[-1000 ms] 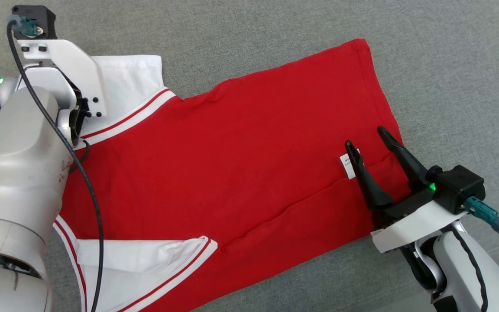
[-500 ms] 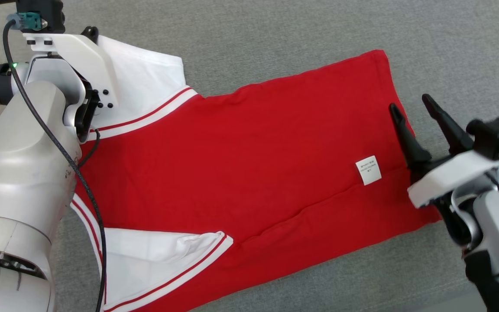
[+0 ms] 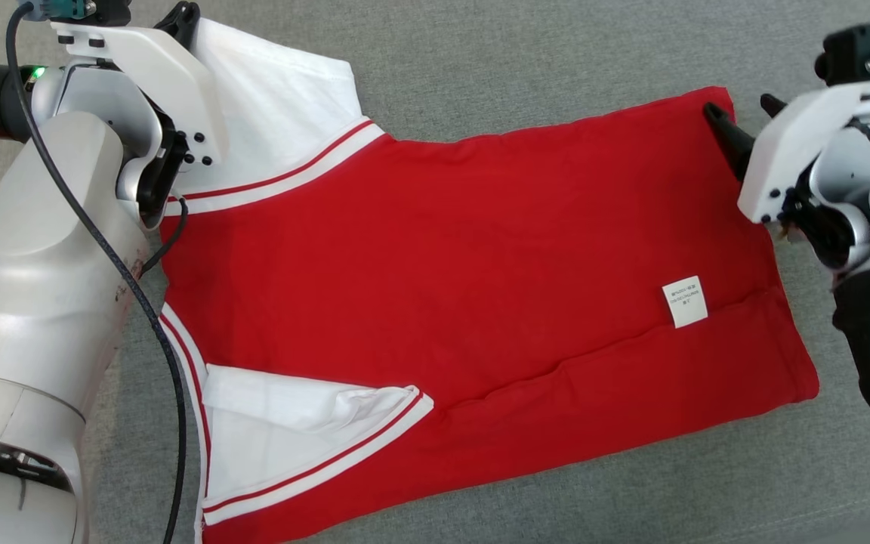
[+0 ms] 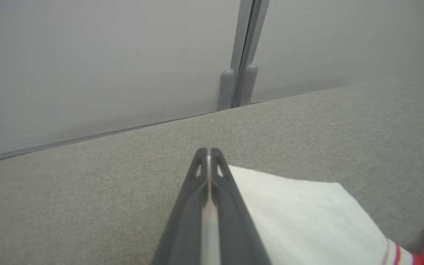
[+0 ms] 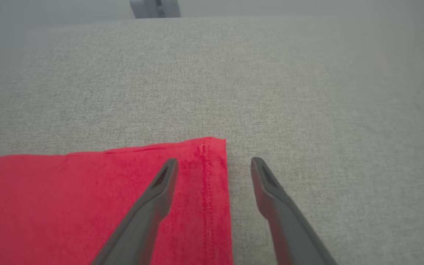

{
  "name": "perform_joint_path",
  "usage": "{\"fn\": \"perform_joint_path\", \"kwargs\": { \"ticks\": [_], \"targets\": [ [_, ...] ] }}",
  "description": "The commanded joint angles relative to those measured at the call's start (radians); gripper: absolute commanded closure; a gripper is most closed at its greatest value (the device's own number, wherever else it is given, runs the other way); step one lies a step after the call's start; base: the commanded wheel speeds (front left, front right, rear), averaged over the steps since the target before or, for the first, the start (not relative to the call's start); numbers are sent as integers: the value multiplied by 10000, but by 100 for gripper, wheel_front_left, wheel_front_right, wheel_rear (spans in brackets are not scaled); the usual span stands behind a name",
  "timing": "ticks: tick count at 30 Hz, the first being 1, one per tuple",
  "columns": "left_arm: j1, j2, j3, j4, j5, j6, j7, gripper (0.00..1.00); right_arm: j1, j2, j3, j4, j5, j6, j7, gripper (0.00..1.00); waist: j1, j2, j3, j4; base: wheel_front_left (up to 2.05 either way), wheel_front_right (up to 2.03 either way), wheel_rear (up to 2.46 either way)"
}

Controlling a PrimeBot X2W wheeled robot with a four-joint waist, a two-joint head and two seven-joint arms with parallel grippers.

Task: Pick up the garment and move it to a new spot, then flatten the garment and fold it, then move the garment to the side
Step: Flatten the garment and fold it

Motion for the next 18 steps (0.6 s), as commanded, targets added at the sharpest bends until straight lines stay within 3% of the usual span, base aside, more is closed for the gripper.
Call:
{"fn": "perform_joint_path", "kwargs": {
  "ticks": [1, 7, 13, 14, 16, 18],
  "targets": [
    [82, 117, -36, -153, 2, 66, 105, 100, -328, 98, 24, 284, -157, -3, 298, 0, 0, 0, 45, 40, 0, 0, 0],
    [260, 298, -136, -840, 41, 303, 470, 100, -1261, 328, 20, 1372, -637, -3, 1031, 0, 0, 0, 145, 167, 0, 0, 0],
    [462, 455, -211, -1514, 59, 543, 760, 100, -1760, 350, -184, 2297, -1139, -3, 1008, 0, 0, 0, 180, 320, 0, 0, 0],
    [479, 481, -211, -1645, 56, 579, 797, 100, -1822, 368, -209, 2405, -1172, -3, 981, 11, 0, 0, 186, 337, 0, 0, 0],
    [593, 531, -239, -1870, 50, 664, 877, 100, -1938, 390, -253, 2605, -1215, -3, 908, 52, 0, 0, 197, 372, 0, 0, 0],
    [670, 623, -263, -2066, 60, 721, 965, 100, -2005, 422, -251, 2806, -1243, -3, 893, 82, 0, 0, 212, 404, 0, 0, 0]
  ]
}}
